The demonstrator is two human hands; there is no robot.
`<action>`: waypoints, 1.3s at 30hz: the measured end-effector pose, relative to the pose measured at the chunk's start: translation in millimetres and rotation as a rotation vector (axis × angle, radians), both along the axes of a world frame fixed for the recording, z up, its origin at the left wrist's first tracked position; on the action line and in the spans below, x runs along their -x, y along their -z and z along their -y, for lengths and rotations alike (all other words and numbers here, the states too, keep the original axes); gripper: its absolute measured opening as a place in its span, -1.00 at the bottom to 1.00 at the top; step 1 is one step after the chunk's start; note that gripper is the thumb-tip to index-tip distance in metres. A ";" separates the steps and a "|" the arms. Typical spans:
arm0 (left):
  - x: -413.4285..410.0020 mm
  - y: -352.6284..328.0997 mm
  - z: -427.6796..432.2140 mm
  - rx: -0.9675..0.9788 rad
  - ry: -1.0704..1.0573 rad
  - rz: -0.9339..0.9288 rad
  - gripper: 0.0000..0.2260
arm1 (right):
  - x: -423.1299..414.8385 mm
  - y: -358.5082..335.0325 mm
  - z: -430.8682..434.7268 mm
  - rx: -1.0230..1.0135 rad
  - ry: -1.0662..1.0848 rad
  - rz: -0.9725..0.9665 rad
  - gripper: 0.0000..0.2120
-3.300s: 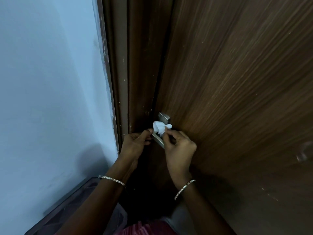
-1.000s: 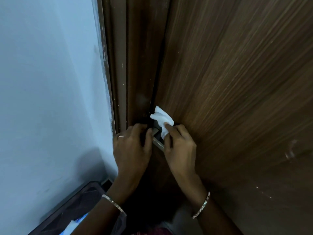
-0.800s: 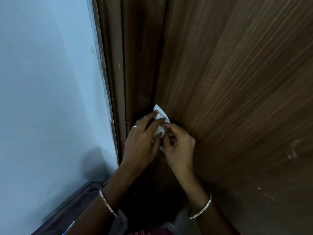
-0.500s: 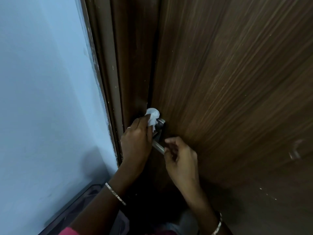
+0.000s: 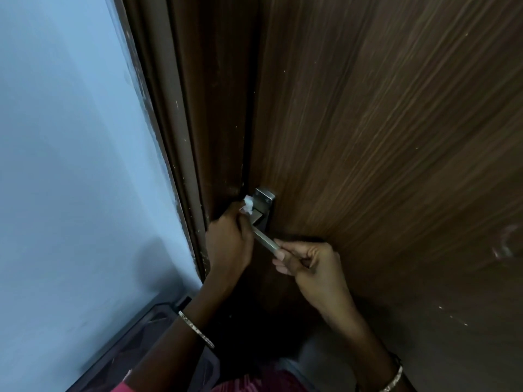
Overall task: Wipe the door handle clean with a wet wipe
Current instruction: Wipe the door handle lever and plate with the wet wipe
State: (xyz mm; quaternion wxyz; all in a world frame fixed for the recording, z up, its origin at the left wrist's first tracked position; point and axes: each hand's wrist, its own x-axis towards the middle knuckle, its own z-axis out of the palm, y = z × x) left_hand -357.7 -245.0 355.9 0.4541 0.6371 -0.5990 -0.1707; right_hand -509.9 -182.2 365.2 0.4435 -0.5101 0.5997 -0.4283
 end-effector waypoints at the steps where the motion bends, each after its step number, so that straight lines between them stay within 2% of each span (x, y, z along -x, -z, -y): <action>1: -0.6 0.0 0.4 0.002 0.012 -0.031 -0.79 | 0.5 0.1 0.2 -0.008 -0.005 0.013 -0.80; 4: 0.7 -10.2 2.8 0.080 0.019 -0.084 -0.74 | 0.3 1.0 -0.5 -0.013 0.003 0.039 -0.80; 8: -0.2 -23.6 8.0 0.225 0.000 -0.034 -0.73 | -2.2 4.3 -1.4 -0.001 0.035 0.050 -0.79; 12: 0.6 -4.7 5.0 0.204 0.008 -0.074 -0.76 | -2.7 6.5 -2.3 0.019 0.041 0.047 -0.80; 18: 9.8 19.0 -4.9 0.053 -0.005 -0.312 -0.54 | -0.6 7.4 -2.5 0.047 0.008 -0.017 -0.80; 22: 12.6 23.3 -15.2 -0.074 0.012 -0.626 -0.46 | -1.2 7.3 -2.2 0.053 0.011 -0.021 -0.81; 25: 16.5 33.3 -19.6 -0.116 -0.009 -0.777 -0.37 | -1.9 8.4 -3.5 0.056 0.016 -0.027 -0.80; 28: 19.1 28.2 -21.1 -0.174 -0.040 -0.929 -0.42 | -1.9 8.7 -5.4 0.063 0.014 -0.031 -0.79; 33: 16.8 10.0 -18.9 -0.008 0.036 -0.836 -0.41 | -2.3 9.6 -5.0 0.074 0.026 -0.006 -0.81; 35: 8.5 31.4 -20.4 -0.062 0.042 -0.826 -0.45 | -3.0 11.1 -4.7 0.076 0.034 -0.012 -0.81; 36: 3.9 44.2 -22.0 -0.131 -0.014 -0.888 -0.54 | -3.1 11.7 -4.8 0.079 0.036 -0.018 -0.81; 37: 1.3 47.3 -26.5 -0.196 -0.081 -0.847 -0.62 | -3.0 12.3 -4.8 0.084 0.035 -0.029 -0.81; 39: 5.6 33.9 -28.9 -0.113 -0.034 -0.696 -0.62 | -2.7 13.6 -5.1 0.092 0.030 -0.048 -0.81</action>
